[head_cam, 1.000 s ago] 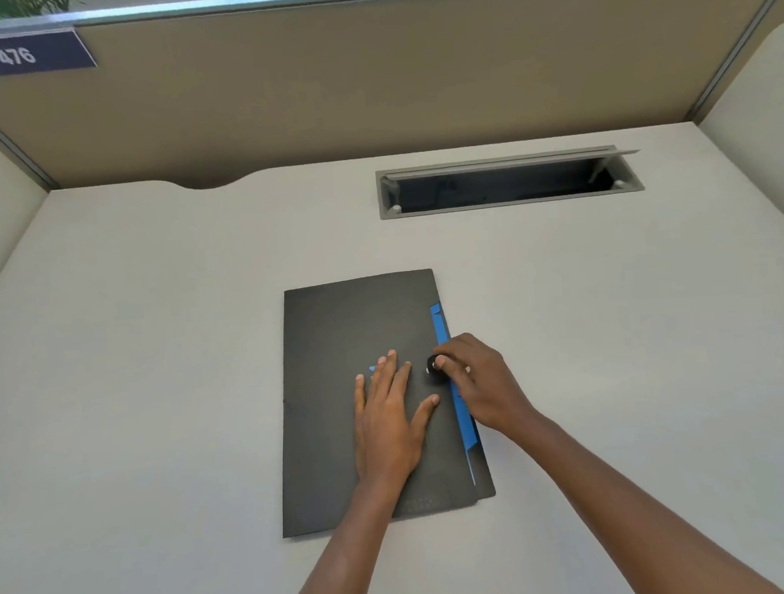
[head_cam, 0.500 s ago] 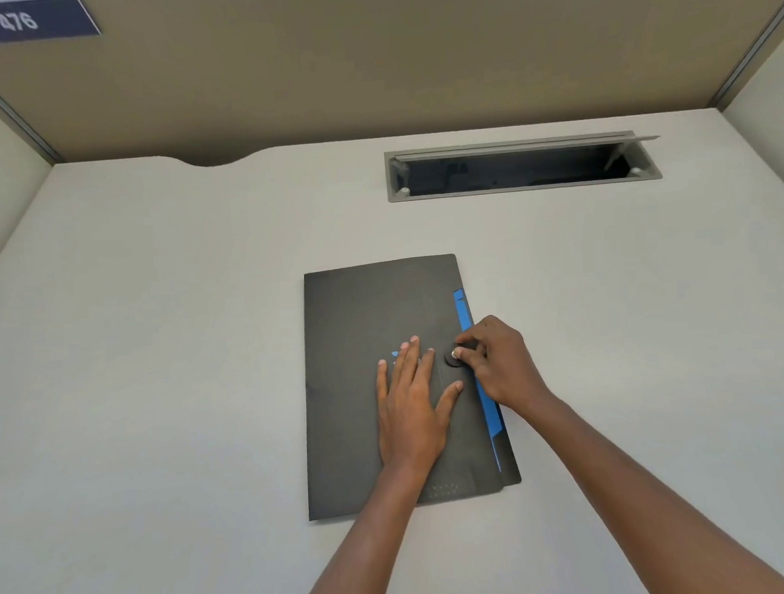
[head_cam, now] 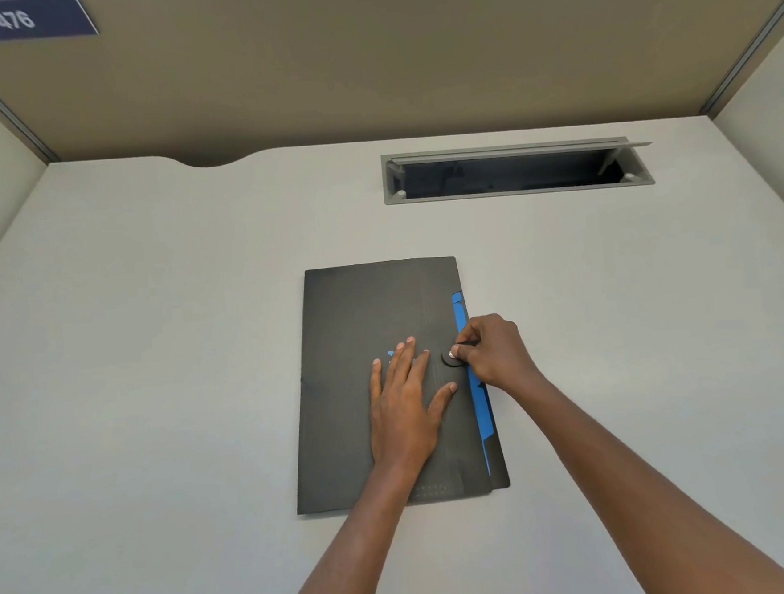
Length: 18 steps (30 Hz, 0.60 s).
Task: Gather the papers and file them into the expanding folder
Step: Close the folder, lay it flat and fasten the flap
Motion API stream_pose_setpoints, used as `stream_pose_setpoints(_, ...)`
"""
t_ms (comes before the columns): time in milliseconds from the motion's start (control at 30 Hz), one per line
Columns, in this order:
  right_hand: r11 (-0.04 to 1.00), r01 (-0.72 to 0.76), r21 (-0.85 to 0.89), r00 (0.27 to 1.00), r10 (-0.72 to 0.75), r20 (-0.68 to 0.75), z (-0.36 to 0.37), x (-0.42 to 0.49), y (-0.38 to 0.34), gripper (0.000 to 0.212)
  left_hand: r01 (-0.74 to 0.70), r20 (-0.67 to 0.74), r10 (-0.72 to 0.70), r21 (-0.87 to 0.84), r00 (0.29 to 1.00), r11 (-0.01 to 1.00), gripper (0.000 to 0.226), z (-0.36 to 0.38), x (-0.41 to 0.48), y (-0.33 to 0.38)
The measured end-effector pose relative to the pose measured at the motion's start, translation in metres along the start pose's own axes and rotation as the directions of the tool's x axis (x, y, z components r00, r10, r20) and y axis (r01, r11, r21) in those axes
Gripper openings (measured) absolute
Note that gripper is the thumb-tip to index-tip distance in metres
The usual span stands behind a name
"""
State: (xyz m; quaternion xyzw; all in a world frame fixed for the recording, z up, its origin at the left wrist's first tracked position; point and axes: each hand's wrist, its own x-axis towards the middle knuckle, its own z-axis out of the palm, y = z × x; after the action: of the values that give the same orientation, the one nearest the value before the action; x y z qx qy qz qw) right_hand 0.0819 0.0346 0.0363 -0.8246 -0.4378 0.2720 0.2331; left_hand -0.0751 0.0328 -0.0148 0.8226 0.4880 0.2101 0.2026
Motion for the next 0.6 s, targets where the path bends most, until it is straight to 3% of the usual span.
stream_pose_setpoints(600,0.998,-0.033,0.060,0.995,0.027,0.099,-0.0092,0.0041,-0.0001,0.013,-0.003,-0.004,0.003,0.020,1.000,1.000,0.059,0.0009,-0.0026,0.0012)
